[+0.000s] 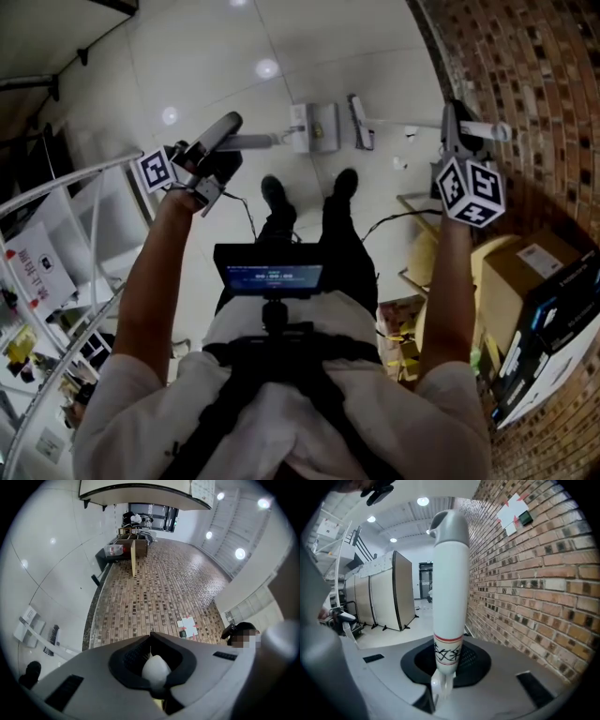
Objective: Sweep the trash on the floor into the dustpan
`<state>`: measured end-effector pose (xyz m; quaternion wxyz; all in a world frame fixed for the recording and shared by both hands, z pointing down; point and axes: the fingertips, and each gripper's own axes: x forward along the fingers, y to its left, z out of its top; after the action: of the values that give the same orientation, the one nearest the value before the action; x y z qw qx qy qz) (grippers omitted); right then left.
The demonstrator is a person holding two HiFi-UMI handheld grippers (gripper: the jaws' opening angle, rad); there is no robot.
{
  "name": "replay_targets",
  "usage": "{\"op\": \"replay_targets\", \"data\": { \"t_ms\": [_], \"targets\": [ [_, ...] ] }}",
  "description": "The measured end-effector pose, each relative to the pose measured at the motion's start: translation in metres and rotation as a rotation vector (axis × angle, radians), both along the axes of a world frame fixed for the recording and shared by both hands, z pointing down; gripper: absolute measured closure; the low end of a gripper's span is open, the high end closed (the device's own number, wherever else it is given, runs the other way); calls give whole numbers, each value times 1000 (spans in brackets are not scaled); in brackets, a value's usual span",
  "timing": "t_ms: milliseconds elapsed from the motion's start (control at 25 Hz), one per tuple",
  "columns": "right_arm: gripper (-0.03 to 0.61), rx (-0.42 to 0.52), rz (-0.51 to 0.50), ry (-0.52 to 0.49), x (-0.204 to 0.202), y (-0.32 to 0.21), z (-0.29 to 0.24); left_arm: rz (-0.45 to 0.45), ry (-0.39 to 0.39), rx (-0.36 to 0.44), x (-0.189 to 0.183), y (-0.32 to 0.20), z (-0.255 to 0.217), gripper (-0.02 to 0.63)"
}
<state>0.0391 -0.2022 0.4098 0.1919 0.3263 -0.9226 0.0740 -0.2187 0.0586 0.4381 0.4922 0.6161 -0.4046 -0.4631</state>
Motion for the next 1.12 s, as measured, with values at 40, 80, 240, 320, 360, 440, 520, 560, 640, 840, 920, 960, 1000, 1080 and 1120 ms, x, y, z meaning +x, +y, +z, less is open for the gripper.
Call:
{"op": "replay_targets", "data": {
  "t_ms": [40,80,240,320,360,440,520,560,640,840,920,960,1000,1080,1120],
  "targets": [
    [540,8,13,16,7,-1,2,7,0,1,3,0,0,614],
    [540,14,28,33,15,-4,6,16,1,1,6,-1,-1,614],
    [540,-20,88,110,42,-6,46,57,-3,-20,23,-4,6,614],
    [534,-99,119,174,53,8,87,67,2,-51,32,-2,17,614],
    [532,-131,130,200,57,20,104,67,9,-63,37,0,22,614],
    [514,-173,162,207,59,40,121,73,17,-74,44,5,28,614],
    [515,-225,225,185,62,52,130,86,19,-78,48,9,30,614],
    [515,-252,260,173,65,57,136,92,21,-81,50,12,31,614],
    [514,-284,314,156,68,64,142,101,25,-88,51,17,33,614],
    [511,-285,340,72,46,58,124,103,33,-87,50,23,36,614],
    [511,-296,311,29,33,59,115,95,33,-85,49,23,37,614],
    [511,-304,291,5,26,60,111,91,34,-84,49,23,37,614],
    [511,-309,268,-17,20,61,106,85,36,-84,49,22,38,614],
    [516,-310,216,-51,9,63,94,74,39,-84,47,21,39,614],
    [526,-308,183,-68,5,64,87,68,39,-78,46,20,38,614]
  ]
}}
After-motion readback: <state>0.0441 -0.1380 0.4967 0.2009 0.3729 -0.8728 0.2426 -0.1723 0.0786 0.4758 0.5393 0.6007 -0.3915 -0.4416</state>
